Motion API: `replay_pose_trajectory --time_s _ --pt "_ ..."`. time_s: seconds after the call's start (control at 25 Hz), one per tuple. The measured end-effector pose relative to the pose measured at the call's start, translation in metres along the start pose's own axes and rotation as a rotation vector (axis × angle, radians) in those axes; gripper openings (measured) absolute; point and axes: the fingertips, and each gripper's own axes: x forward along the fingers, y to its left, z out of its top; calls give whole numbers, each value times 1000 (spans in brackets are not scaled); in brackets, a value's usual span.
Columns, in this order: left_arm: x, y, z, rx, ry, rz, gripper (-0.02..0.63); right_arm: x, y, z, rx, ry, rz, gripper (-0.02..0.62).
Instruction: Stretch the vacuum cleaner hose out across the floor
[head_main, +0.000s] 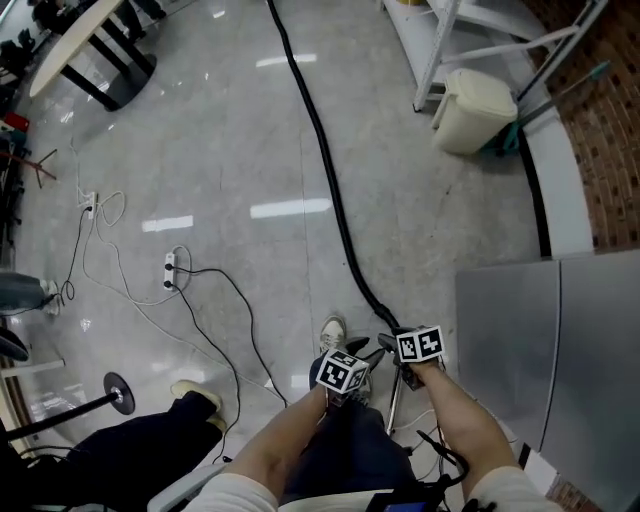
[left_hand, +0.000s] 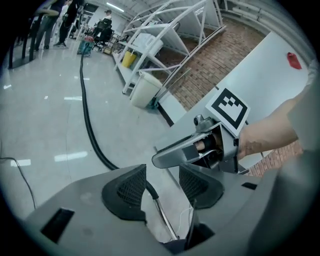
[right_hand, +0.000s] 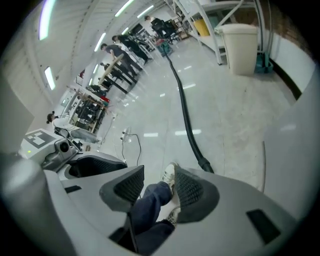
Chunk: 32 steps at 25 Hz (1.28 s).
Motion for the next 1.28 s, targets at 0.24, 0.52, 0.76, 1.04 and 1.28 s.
replay_pose_trajectory --time_s 0.24,0.52,0.76,1.04,1.28 --pt "-87 -37 86 28 -170 48 204 -84 77 72 -91 -174 18 185" --pt "-195 -71 187 73 -386 161 149 -197 173 153 -241 -393 20 156" --pt "-293 -112 262 144 -561 254 70 -303 266 201 -369 -605 7 120" --pt "-380 -168 313 193 -739 326 19 -394 338 217 -445 -781 13 86" --pt "-436 -191 340 288 -867 406 2 -440 380 231 -496 -924 -5 13"
